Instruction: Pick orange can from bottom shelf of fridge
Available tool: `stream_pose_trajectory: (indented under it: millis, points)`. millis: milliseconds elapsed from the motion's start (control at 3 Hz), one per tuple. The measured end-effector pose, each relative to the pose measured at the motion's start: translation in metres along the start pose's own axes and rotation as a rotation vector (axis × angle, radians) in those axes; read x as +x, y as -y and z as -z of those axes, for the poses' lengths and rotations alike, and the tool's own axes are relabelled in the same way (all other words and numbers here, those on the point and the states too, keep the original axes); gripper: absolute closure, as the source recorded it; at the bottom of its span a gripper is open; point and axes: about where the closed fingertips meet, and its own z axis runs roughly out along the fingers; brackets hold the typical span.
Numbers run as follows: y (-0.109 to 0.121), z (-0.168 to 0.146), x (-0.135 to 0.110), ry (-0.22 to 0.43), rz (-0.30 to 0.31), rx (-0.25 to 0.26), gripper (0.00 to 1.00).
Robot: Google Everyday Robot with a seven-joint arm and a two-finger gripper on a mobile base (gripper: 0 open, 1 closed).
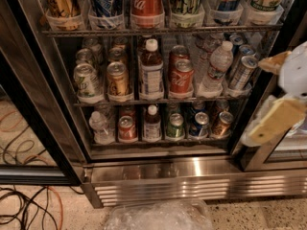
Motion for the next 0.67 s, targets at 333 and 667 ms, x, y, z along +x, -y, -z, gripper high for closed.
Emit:
stream_pose_trajectory:
  millis: [333, 667]
  points:
    - [-0.023, -0.024, 0.001, 0.101, -0.092, 0.036, 0.00]
    - [-0.056, -0.042, -0.001, 0.173, -0.192, 0.092, 0.00]
